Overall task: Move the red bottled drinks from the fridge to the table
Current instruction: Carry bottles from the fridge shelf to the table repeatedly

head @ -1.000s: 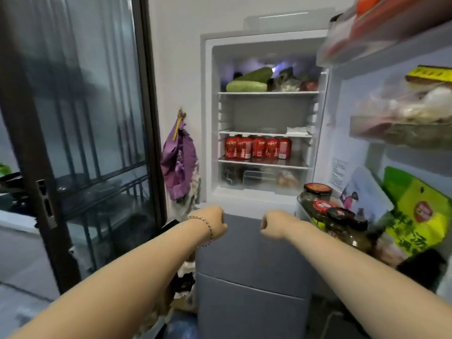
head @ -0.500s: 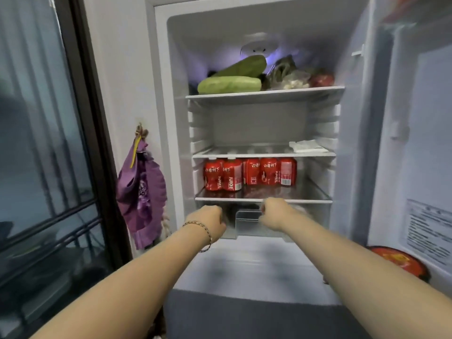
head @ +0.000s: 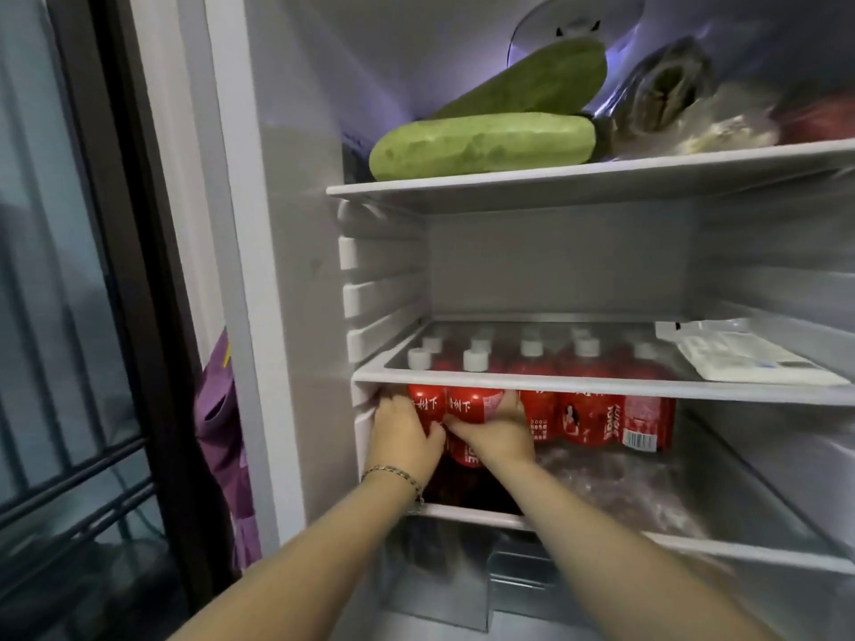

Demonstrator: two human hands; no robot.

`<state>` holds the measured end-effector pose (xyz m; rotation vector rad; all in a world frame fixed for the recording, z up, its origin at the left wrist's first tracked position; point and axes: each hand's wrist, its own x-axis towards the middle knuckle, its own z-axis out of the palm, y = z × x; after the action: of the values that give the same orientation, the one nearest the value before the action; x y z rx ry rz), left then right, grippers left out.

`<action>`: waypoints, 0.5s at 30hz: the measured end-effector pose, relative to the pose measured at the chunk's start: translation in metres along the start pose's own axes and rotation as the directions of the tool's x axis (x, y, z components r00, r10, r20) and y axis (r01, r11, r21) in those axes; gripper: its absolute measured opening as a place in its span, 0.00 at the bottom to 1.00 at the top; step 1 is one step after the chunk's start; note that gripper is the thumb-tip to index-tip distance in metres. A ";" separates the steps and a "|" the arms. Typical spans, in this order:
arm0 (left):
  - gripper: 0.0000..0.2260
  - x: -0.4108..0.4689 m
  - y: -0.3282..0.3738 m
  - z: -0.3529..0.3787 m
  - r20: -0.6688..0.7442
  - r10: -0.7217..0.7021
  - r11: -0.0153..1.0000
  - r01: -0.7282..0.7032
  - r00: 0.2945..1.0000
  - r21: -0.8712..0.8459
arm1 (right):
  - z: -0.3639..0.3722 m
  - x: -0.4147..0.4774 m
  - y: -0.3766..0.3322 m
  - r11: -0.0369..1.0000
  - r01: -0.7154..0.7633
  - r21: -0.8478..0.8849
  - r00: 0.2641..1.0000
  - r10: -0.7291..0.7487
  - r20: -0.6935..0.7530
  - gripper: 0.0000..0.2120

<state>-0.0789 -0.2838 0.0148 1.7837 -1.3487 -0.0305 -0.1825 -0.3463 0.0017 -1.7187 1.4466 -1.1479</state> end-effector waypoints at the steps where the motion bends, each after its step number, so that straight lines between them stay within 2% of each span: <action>1: 0.16 0.009 -0.001 0.007 -0.006 -0.005 1.000 0.005 1.000 -0.022 | 0.003 0.003 0.002 1.000 0.008 -0.004 0.999 -0.008 -0.038 0.43; 3: 0.15 0.024 -0.001 0.019 -0.015 0.000 0.999 -0.001 1.000 -0.048 | 0.005 0.003 0.004 0.999 0.037 -0.009 0.996 -0.037 -0.077 0.42; 5: 0.12 0.033 0.005 0.026 -0.038 0.000 1.000 0.001 0.999 0.029 | 0.000 0.000 0.008 0.998 0.057 0.016 0.995 -0.056 -0.078 0.38; 8: 0.17 0.040 0.012 0.031 -0.088 0.039 0.991 -0.027 0.995 0.134 | -0.011 -0.007 0.016 0.996 0.073 0.048 0.995 -0.069 -0.077 0.31; 9: 0.20 0.042 0.010 0.034 -0.075 0.037 0.993 -0.029 0.997 0.113 | -0.015 -0.010 0.018 0.996 0.077 0.037 0.993 -0.073 -0.091 0.31; 12: 0.26 0.038 0.004 0.036 0.079 -0.016 0.996 0.022 0.997 -0.083 | -0.022 -0.018 0.024 0.995 0.079 0.053 0.988 -0.072 -0.134 0.31; 15: 0.20 0.021 0.006 0.023 0.117 0.029 0.981 -0.006 0.993 -0.196 | -0.026 -0.029 0.031 0.987 0.110 0.119 0.979 -0.086 -0.187 0.36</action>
<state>-0.0868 -0.3148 0.0140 1.6254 -1.3955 -0.2556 -0.2208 -0.3227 -0.0204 -1.6471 1.3720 -1.4509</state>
